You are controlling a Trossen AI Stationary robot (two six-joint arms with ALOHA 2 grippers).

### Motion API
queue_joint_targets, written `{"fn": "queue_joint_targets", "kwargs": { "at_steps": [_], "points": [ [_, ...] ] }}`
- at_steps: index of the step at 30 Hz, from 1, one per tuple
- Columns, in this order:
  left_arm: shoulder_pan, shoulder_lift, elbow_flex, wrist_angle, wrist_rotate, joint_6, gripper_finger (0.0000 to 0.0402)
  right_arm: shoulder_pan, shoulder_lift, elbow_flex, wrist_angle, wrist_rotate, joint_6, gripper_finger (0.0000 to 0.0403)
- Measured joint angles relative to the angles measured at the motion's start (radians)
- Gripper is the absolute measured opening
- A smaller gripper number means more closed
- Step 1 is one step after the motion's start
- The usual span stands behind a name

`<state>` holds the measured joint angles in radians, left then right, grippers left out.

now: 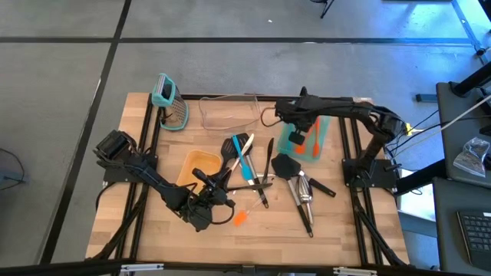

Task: Pick & Place Kitchen Items
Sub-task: Put the blue spatula into the green bin

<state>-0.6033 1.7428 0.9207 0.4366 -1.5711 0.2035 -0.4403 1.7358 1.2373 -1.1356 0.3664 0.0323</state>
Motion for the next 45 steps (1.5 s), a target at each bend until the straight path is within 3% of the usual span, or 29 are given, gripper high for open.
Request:
{"fn": "queue_joint_targets", "kwargs": {
  "at_steps": [7, 13, 16, 21, 25, 32, 34, 37, 41, 45],
  "points": [
    [0.000, 0.000, 0.000, 0.000, 0.000, 0.000, 0.0049, 0.058, -0.170, 0.100, -0.077, -0.030, 0.030, 0.0000],
    [-0.007, 0.000, 0.000, 0.033, 0.001, -0.002, 0.0049, 0.145, -0.389, 0.099, -0.058, -0.257, 0.149, 0.0000],
    [-0.010, -0.012, 0.000, 0.070, 0.003, 0.013, 0.0049, 0.228, -0.503, 0.066, 0.025, -0.318, 0.187, 0.0000],
    [-0.011, -0.041, 0.001, 0.086, 0.036, 0.015, 0.0049, 0.402, -0.674, -0.064, 0.275, -0.315, 0.223, 0.0000],
    [0.004, -0.061, 0.001, 0.084, 0.097, 0.008, 0.0049, 0.530, -0.770, -0.246, 0.521, -0.222, 0.226, 0.0000],
    [0.101, -0.114, 0.001, 0.077, 0.248, 0.130, 0.0049, 0.606, -0.820, -0.556, 0.979, -0.059, 0.217, 0.0000],
    [0.150, -0.139, 0.001, 0.030, 0.332, 0.135, 0.0049, 0.608, -0.821, -0.621, 1.128, -0.067, 0.173, 0.0000],
    [0.246, -0.180, 0.001, -0.121, 0.526, 0.023, 0.0049, 0.599, -0.822, -0.674, 1.243, -0.138, 0.109, 0.0000],
    [0.433, -0.228, 0.001, -0.342, 0.888, -0.174, 0.0049, 0.575, -0.861, -0.657, 1.260, -0.219, 0.093, 0.0000],
    [0.625, -0.231, 0.000, -0.407, 1.306, -0.210, 0.0049, 0.575, -0.906, -0.626, 1.265, -0.317, 0.094, 0.0000]
  ]
}}
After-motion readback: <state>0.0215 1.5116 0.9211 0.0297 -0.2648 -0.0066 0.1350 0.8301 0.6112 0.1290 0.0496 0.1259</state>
